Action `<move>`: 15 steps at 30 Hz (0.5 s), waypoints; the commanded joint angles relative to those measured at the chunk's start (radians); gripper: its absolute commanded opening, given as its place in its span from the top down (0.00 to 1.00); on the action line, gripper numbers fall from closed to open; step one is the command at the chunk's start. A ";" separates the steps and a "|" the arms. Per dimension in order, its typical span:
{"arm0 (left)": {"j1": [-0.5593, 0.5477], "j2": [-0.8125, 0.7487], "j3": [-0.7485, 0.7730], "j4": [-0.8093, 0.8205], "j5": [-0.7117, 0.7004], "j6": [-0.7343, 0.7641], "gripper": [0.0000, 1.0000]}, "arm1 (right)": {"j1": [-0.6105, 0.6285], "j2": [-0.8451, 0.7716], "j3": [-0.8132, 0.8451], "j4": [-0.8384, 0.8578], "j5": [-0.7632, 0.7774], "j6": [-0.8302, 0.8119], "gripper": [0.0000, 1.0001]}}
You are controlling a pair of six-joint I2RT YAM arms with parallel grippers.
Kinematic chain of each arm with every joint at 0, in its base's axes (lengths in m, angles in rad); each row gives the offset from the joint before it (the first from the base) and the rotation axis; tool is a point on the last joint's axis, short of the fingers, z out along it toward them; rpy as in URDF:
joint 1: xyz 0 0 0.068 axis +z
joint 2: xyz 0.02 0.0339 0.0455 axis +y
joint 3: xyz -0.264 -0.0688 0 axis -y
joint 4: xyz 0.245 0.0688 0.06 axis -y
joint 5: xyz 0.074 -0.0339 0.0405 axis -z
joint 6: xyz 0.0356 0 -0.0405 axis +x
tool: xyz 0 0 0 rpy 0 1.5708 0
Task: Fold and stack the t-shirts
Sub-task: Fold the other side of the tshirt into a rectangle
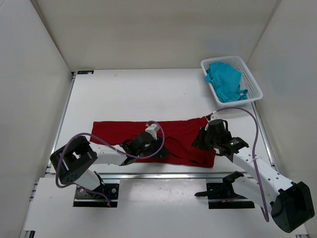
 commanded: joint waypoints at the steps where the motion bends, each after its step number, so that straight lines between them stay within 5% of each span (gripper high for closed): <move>1: 0.004 0.017 -0.029 0.138 -0.071 -0.116 0.58 | -0.036 -0.010 -0.021 0.126 -0.043 -0.030 0.92; 6: 0.004 0.078 0.015 0.148 -0.084 -0.157 0.51 | -0.038 -0.013 -0.049 0.152 -0.064 -0.036 0.82; 15: 0.000 0.185 0.034 0.237 -0.062 -0.234 0.58 | -0.056 -0.033 -0.087 0.195 -0.125 -0.039 0.81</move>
